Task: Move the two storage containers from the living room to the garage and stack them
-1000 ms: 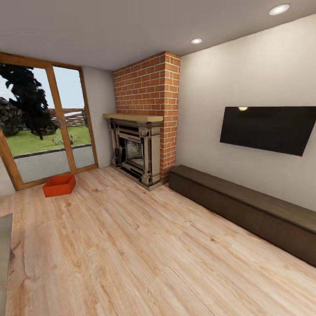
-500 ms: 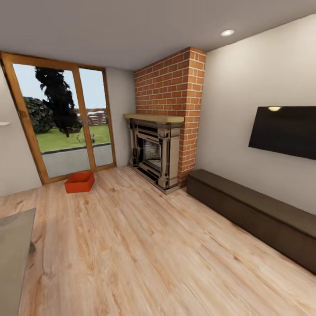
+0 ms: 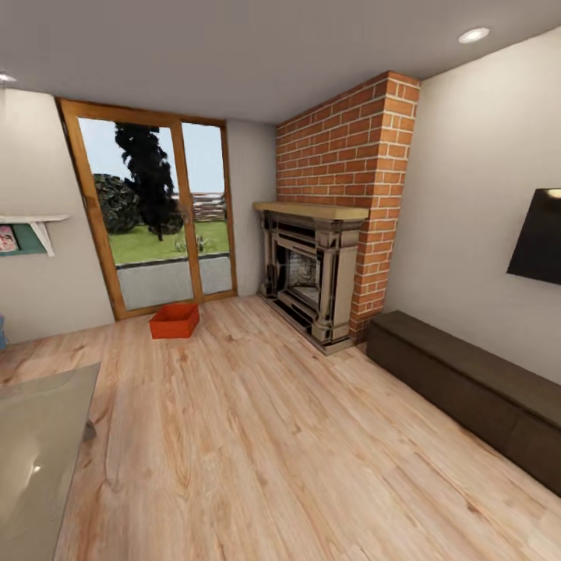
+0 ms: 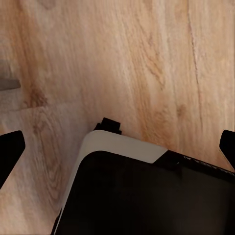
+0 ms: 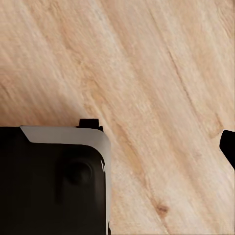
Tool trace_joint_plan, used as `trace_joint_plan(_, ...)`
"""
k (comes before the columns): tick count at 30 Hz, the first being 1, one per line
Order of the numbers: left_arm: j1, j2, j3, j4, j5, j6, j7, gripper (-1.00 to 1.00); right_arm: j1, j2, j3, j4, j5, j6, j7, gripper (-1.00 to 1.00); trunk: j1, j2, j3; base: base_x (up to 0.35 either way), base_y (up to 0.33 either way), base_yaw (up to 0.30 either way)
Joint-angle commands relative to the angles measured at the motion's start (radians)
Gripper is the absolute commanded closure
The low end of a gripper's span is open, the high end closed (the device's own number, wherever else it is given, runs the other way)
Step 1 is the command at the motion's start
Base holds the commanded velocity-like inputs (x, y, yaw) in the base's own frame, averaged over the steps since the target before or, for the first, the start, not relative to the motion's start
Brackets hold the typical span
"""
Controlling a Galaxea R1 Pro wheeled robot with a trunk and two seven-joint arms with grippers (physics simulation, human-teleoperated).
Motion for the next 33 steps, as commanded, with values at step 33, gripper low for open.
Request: trace_joint_plan(33,-0.001,0.0,0.001,0.001,0.004,-0.004,0.002,-1.0,-0.001,0.0,0.013,0.002,0.001,-0.003,-0.001,-1.0,0.001,-0.001,-0.001,0.326,0.0,0.172)
